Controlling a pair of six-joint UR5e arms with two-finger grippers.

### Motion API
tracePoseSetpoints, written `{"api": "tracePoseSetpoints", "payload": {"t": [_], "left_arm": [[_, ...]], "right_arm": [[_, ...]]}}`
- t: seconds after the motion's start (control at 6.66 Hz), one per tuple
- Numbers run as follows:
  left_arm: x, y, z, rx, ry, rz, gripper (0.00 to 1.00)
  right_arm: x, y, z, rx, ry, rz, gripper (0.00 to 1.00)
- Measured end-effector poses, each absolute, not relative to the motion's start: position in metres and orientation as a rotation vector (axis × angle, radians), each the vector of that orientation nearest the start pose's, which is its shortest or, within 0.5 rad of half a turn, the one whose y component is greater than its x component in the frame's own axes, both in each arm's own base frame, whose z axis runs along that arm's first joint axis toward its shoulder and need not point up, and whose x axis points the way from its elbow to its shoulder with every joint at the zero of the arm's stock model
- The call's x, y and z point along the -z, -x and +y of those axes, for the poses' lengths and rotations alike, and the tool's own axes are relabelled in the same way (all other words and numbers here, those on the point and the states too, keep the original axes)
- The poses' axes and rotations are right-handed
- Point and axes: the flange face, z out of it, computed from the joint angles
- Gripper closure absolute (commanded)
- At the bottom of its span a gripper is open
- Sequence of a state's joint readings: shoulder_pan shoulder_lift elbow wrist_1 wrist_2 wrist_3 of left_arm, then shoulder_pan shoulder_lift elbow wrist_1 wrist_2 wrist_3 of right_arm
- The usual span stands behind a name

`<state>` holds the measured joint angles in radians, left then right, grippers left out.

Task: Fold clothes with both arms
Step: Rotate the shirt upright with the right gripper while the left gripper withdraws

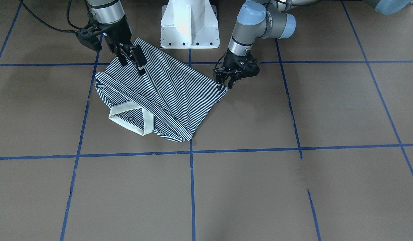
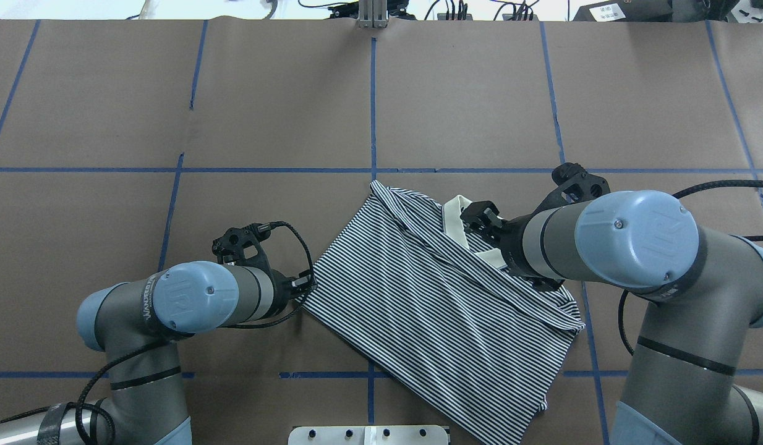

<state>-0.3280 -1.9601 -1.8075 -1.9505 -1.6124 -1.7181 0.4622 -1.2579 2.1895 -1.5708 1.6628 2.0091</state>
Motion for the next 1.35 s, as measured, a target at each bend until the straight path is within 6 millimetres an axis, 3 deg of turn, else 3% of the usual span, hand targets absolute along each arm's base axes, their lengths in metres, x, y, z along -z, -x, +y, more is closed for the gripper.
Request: {"api": "tracePoseSetpoints", "payload": {"t": [0.15,0.6,0.75,0.9,1.05,1.2,1.35], "left_arm": [[-0.297,-0.543,-0.321,0.415,-0.056,1.007,1.00],[-0.303,-0.542,-0.328,0.433,-0.081,0.965,1.00],[-0.301,-0.532,-0.342,0.433,-0.119,0.936,1.00],[-0.298,-0.516,-0.370,0.416,-0.177,0.915,1.00],[-0.293,-0.497,-0.410,0.406,-0.248,0.899,1.00],[-0.280,-0.484,-0.461,0.426,-0.311,0.890,1.00],[-0.267,-0.484,-0.519,0.463,-0.362,0.892,1.00]], "right_arm": [[-0.231,0.396,-0.336,-0.790,0.076,-0.959,0.00],[-0.231,0.396,-0.336,-0.789,0.077,-0.961,0.00],[-0.228,0.395,-0.336,-0.788,0.078,-0.967,0.00],[-0.223,0.395,-0.337,-0.788,0.078,-0.977,0.00],[-0.220,0.395,-0.337,-0.789,0.077,-0.983,0.00],[-0.220,0.394,-0.338,-0.792,0.074,-0.984,0.00],[-0.220,0.392,-0.340,-0.797,0.069,-0.985,0.00]]}}
